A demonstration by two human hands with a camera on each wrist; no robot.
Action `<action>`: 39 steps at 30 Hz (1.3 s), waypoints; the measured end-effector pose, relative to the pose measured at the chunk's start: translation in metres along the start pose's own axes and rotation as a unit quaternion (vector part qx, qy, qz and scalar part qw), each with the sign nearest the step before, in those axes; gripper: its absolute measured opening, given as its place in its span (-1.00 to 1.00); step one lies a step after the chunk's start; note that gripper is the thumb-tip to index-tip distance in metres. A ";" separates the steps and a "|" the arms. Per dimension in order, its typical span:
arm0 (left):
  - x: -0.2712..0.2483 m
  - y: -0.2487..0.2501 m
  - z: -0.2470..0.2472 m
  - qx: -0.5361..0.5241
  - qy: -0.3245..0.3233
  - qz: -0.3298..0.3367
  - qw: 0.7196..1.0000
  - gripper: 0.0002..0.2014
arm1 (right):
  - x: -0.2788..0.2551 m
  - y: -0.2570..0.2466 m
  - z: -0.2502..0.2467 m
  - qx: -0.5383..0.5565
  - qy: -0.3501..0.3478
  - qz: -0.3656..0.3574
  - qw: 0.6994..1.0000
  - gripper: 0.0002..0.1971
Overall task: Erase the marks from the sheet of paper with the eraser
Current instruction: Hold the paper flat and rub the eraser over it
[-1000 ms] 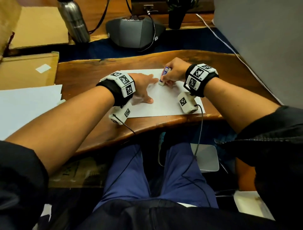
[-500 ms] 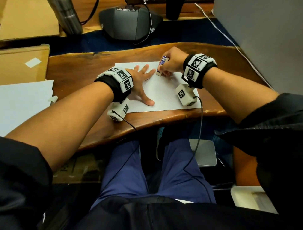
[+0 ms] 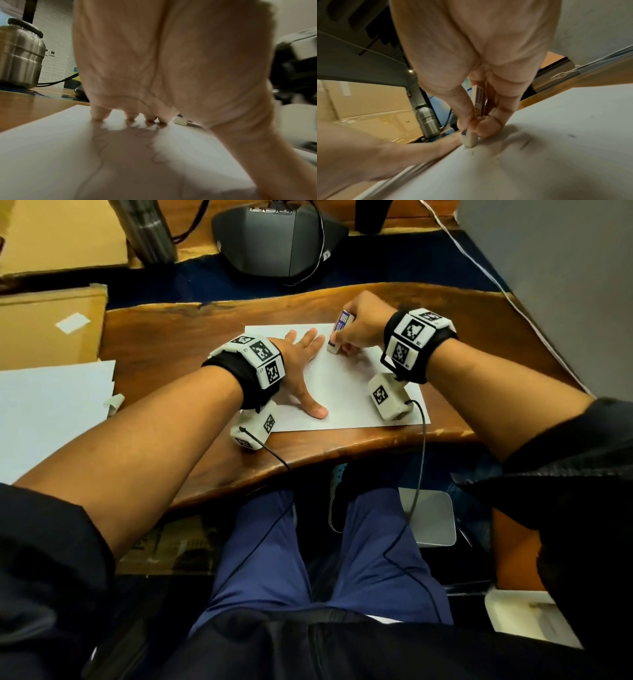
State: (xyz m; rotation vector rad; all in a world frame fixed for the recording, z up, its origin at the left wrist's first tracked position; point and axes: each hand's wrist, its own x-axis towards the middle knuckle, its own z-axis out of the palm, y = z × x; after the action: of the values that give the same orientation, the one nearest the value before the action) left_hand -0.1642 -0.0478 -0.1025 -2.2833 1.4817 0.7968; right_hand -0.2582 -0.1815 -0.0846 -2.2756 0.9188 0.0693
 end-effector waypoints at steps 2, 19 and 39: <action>0.000 0.000 -0.001 -0.001 -0.002 -0.002 1.000 0.58 | -0.010 0.006 0.002 -0.023 -0.042 -0.015 0.999 -0.83; 0.000 0.002 0.000 0.004 0.012 -0.002 1.000 0.58 | -0.038 0.010 0.005 -0.072 -0.106 -0.055 0.990 -0.92; -0.001 0.001 0.000 0.033 0.012 0.003 0.999 0.52 | -0.026 -0.003 0.004 -0.024 -0.008 -0.021 0.999 -0.71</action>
State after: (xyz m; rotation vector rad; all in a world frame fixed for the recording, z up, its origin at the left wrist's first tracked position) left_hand -0.1659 -0.0472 -0.1017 -2.2487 1.5017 0.7147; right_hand -0.2751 -0.1614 -0.0783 -2.3351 0.8694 0.0916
